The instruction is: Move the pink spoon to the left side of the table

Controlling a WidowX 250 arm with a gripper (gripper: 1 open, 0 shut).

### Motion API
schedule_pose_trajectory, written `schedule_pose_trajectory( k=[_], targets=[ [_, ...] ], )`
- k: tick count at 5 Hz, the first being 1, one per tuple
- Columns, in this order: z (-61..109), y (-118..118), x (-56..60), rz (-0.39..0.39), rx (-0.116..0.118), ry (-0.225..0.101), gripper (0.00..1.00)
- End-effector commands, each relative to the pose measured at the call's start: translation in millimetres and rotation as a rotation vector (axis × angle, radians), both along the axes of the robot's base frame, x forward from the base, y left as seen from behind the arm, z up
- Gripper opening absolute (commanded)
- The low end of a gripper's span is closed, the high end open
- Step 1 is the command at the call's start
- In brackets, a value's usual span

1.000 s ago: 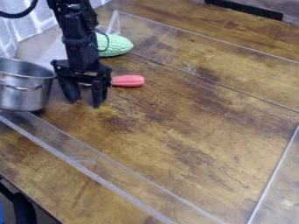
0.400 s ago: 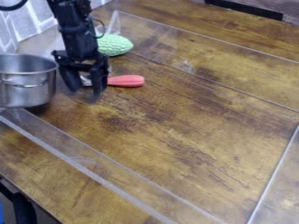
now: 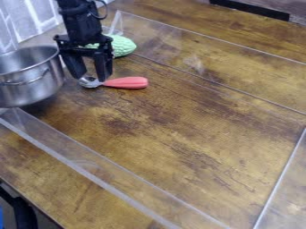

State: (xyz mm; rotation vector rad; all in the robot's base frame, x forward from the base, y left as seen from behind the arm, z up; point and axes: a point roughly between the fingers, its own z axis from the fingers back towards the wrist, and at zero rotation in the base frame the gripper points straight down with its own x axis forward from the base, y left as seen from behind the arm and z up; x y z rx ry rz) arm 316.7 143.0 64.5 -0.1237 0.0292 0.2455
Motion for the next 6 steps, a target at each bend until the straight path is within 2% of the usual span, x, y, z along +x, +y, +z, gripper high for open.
schedule_pose_trajectory(
  k=[1,2,3,4,5,6],
  targets=[
    [34.4,17.7,6.0,-0.011,0.059,-0.102,1.0],
    [31.5,24.9,7.1,-0.041,0.056,-0.099,1.0],
    [23.0,22.1,10.2,-0.113,0.045,-0.105,1.0],
    [7.6,20.0,14.0,-0.174,0.037,-0.103,0.0],
    [28.9,27.0,12.0,-0.173,0.009,-0.124,1.0],
    [52.6,35.7,9.6,-0.172,-0.003,-0.141,1.0]
  ],
)
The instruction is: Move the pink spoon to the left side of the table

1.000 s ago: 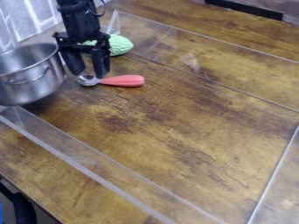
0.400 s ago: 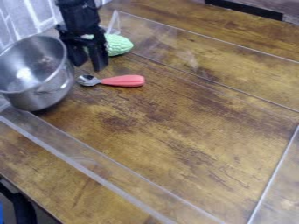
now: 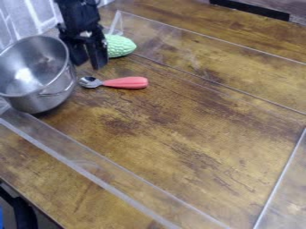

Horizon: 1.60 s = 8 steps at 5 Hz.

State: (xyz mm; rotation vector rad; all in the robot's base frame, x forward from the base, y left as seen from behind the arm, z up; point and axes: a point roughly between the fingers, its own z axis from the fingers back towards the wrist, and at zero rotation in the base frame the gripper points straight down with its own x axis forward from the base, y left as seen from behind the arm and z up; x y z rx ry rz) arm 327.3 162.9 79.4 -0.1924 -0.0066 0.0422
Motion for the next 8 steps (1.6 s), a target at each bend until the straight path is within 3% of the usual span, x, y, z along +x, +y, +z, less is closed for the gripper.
schedule_pose_trajectory(
  k=[1,2,3,4,6,7,8],
  targets=[
    [53.1,15.8,-3.3,-0.019,0.022,-0.108,1.0],
    [60.9,15.8,-4.5,-0.065,0.007,-0.119,0.0],
    [71.7,5.1,-4.9,-0.094,-0.002,-0.132,0.0],
    [83.3,-7.5,-7.2,-0.13,0.001,-0.142,1.0],
    [70.2,-21.6,-14.1,-0.099,-0.007,-0.125,1.0],
    [82.7,-20.2,-7.0,-0.171,-0.002,-0.123,1.0],
    [83.3,-17.4,-0.2,-0.24,-0.001,-0.121,1.0]
  ],
)
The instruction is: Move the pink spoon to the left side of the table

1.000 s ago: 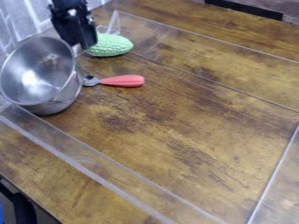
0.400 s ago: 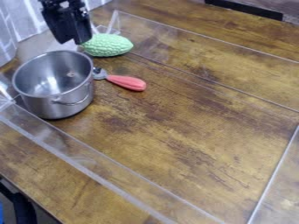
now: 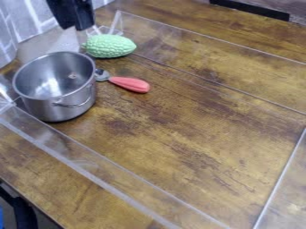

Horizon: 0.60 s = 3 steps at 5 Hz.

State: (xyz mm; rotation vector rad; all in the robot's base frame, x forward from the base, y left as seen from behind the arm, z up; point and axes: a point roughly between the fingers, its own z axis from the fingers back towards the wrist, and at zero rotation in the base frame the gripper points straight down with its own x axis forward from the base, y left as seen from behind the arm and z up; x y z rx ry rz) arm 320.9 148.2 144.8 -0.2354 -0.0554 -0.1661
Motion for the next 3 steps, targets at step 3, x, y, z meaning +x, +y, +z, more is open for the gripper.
schedule_pose_trajectory(
  k=[3],
  targets=[
    [-30.6,-40.1,6.9,-0.533,0.022,0.008,1.0]
  ],
)
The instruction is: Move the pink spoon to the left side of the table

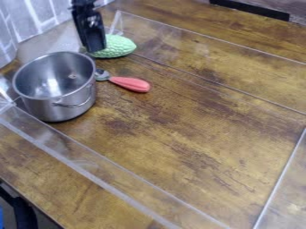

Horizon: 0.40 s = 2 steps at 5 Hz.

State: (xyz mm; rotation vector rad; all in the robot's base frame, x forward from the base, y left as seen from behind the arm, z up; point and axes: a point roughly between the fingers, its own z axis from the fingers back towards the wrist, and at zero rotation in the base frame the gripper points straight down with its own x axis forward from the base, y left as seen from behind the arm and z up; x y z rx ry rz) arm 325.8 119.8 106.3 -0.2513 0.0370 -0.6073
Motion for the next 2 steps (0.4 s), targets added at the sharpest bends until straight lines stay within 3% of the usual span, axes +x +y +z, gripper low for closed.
schedule_pose_trajectory(
  k=[1,2],
  targets=[
    [2.6,-23.5,5.2,-0.235,0.025,-0.024,1.0],
    [3.5,-29.5,4.9,-0.351,0.016,-0.015,1.0]
  ],
)
